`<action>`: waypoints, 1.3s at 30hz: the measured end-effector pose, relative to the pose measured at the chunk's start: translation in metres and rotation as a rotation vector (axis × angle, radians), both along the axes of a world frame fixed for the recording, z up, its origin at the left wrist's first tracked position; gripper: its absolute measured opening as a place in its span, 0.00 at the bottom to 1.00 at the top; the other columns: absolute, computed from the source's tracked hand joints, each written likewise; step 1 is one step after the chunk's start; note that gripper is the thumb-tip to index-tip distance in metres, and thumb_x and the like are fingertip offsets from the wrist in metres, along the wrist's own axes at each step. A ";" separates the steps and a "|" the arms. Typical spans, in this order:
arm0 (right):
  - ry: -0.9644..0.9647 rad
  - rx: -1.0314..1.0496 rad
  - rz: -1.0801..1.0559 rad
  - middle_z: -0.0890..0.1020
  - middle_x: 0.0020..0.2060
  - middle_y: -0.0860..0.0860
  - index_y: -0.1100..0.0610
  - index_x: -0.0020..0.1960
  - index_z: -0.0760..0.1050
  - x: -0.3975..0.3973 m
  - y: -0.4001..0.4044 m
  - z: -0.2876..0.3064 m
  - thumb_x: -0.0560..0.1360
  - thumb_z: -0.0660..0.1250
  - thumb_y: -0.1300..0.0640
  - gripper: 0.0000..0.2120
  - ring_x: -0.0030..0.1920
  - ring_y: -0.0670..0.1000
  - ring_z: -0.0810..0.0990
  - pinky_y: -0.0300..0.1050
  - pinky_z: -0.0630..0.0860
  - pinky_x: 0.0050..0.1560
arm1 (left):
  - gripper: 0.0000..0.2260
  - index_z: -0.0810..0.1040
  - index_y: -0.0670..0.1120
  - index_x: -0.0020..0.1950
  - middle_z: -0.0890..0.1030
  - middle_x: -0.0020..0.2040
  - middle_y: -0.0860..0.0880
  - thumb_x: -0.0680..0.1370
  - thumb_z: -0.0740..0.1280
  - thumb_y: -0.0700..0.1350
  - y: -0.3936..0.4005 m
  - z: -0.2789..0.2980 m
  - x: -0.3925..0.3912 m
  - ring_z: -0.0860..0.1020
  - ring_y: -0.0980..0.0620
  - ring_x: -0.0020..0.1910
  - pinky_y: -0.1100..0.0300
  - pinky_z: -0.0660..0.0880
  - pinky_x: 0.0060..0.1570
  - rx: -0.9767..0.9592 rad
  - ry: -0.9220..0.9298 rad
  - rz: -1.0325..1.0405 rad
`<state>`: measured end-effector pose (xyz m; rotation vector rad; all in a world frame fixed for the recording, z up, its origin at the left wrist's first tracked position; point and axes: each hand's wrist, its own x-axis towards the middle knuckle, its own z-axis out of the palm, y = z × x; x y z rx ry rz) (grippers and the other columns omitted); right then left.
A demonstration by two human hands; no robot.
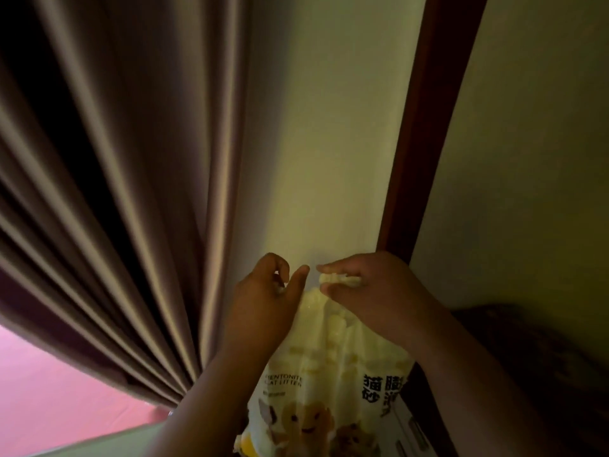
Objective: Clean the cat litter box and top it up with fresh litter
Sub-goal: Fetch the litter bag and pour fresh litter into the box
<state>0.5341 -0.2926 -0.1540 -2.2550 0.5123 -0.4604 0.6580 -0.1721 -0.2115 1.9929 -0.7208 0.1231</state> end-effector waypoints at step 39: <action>0.174 0.032 -0.840 0.85 0.39 0.45 0.50 0.43 0.86 -0.119 -0.023 0.007 0.70 0.77 0.44 0.09 0.40 0.43 0.82 0.39 0.77 0.37 | 0.21 0.57 0.49 0.31 0.60 0.26 0.53 0.72 0.68 0.36 -0.156 0.004 -0.074 0.60 0.55 0.27 0.61 0.58 0.28 -0.132 0.045 -0.894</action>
